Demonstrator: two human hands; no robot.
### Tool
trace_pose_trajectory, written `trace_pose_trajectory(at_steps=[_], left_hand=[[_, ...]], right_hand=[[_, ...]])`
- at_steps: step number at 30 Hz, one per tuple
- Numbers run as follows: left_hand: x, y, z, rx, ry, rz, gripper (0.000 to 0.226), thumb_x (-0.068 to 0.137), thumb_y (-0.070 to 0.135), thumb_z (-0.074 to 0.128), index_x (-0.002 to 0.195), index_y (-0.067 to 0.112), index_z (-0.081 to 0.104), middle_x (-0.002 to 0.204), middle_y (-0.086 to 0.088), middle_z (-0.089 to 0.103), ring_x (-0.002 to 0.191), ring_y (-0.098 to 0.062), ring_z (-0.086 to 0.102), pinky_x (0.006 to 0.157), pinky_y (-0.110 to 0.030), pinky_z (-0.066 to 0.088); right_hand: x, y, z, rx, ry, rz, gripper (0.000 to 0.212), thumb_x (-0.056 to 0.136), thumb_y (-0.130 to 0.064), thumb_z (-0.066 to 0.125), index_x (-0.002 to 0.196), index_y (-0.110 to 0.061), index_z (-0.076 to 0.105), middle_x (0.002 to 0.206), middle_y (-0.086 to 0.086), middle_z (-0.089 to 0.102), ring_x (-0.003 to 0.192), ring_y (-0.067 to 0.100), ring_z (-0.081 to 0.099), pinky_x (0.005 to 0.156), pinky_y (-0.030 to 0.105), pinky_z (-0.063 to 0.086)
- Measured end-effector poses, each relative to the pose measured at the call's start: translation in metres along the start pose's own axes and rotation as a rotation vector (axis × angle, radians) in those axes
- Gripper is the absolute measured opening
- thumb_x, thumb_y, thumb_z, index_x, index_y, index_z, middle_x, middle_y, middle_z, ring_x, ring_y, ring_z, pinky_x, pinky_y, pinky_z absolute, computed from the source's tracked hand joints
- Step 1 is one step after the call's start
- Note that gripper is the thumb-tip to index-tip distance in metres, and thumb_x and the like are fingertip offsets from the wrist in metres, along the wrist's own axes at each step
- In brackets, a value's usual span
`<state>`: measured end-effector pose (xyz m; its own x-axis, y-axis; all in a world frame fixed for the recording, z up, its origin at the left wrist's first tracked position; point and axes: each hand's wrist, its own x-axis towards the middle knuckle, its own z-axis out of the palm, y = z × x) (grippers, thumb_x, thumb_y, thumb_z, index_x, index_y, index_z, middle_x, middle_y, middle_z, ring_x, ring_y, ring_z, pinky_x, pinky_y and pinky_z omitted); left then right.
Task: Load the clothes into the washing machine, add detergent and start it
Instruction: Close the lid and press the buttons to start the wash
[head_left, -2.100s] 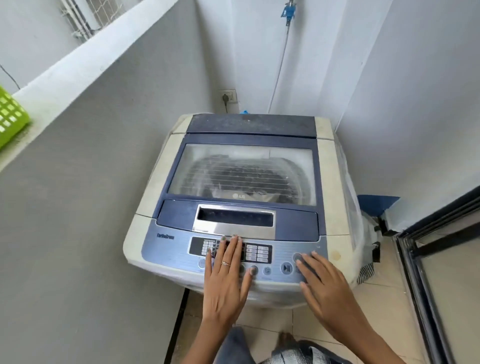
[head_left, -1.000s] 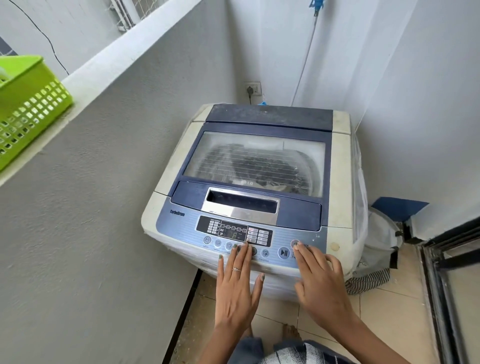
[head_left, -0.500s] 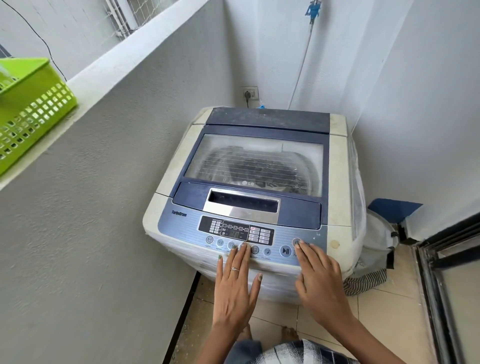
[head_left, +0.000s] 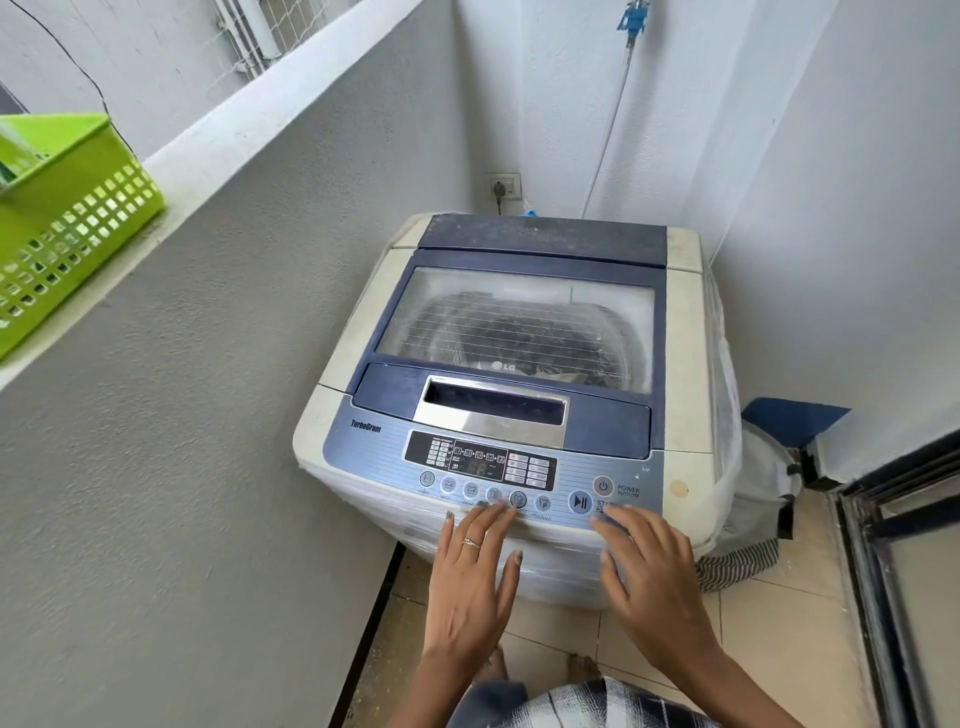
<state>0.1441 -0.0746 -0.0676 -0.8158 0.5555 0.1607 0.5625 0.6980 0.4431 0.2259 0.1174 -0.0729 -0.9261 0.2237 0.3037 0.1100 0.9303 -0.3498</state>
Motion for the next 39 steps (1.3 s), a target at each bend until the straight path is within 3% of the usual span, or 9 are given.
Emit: trace_pose_trajectory(at_steps=[3, 7, 22, 28, 34, 39], left_hand=[[0.000, -0.002, 0.001, -0.037, 0.077, 0.045, 0.032, 0.093, 0.028, 0.045, 0.122, 0.028, 0.059, 0.122, 0.010, 0.059, 0.118, -0.007, 0.051, 0.115, -0.035, 0.021], [0.001, -0.004, 0.002, -0.028, 0.113, 0.057, 0.029, 0.093, 0.027, 0.045, 0.116, 0.027, 0.063, 0.116, 0.009, 0.061, 0.112, -0.007, 0.052, 0.113, -0.036, 0.025], [0.003, -0.011, -0.001, -0.037, 0.107, 0.021, 0.028, 0.094, 0.027, 0.044, 0.114, 0.026, 0.063, 0.116, 0.009, 0.061, 0.112, -0.009, 0.054, 0.115, -0.034, 0.022], [0.004, -0.013, 0.000, -0.038, 0.116, 0.027, 0.028, 0.093, 0.026, 0.046, 0.116, 0.026, 0.061, 0.117, 0.007, 0.060, 0.114, -0.008, 0.052, 0.116, -0.034, 0.021], [0.005, -0.013, 0.001, -0.030, 0.104, 0.017, 0.029, 0.092, 0.026, 0.046, 0.116, 0.024, 0.062, 0.119, 0.006, 0.060, 0.115, -0.010, 0.052, 0.116, -0.034, 0.020], [0.007, -0.013, 0.000, -0.016, 0.097, 0.019, 0.031, 0.091, 0.026, 0.046, 0.119, 0.023, 0.061, 0.121, 0.004, 0.059, 0.118, -0.010, 0.047, 0.115, -0.038, 0.022]], right_hand=[[-0.003, 0.001, 0.003, 0.027, 0.041, -0.043, 0.031, 0.086, -0.024, 0.045, 0.105, -0.017, 0.069, 0.108, -0.001, 0.065, 0.106, 0.018, 0.049, 0.086, 0.032, 0.033], [-0.003, -0.001, 0.005, 0.035, 0.068, -0.074, 0.029, 0.087, -0.026, 0.046, 0.100, -0.018, 0.071, 0.105, -0.002, 0.065, 0.104, 0.017, 0.049, 0.085, 0.030, 0.032], [0.001, -0.005, 0.004, 0.070, 0.023, -0.063, 0.032, 0.086, -0.023, 0.045, 0.103, -0.013, 0.070, 0.104, 0.000, 0.066, 0.100, 0.014, 0.051, 0.083, 0.030, 0.036], [0.004, -0.007, 0.001, 0.007, -0.045, -0.036, 0.041, 0.087, -0.026, 0.042, 0.117, -0.010, 0.066, 0.115, 0.000, 0.064, 0.103, 0.015, 0.050, 0.086, 0.029, 0.034], [0.012, -0.014, -0.002, -0.098, -0.081, -0.066, 0.046, 0.086, -0.028, 0.041, 0.121, -0.008, 0.064, 0.122, 0.000, 0.064, 0.101, 0.016, 0.049, 0.078, 0.031, 0.033], [0.015, -0.018, -0.002, -0.180, -0.110, -0.079, 0.049, 0.084, -0.030, 0.040, 0.122, -0.010, 0.064, 0.126, -0.002, 0.062, 0.096, 0.021, 0.060, 0.073, 0.035, 0.045]])
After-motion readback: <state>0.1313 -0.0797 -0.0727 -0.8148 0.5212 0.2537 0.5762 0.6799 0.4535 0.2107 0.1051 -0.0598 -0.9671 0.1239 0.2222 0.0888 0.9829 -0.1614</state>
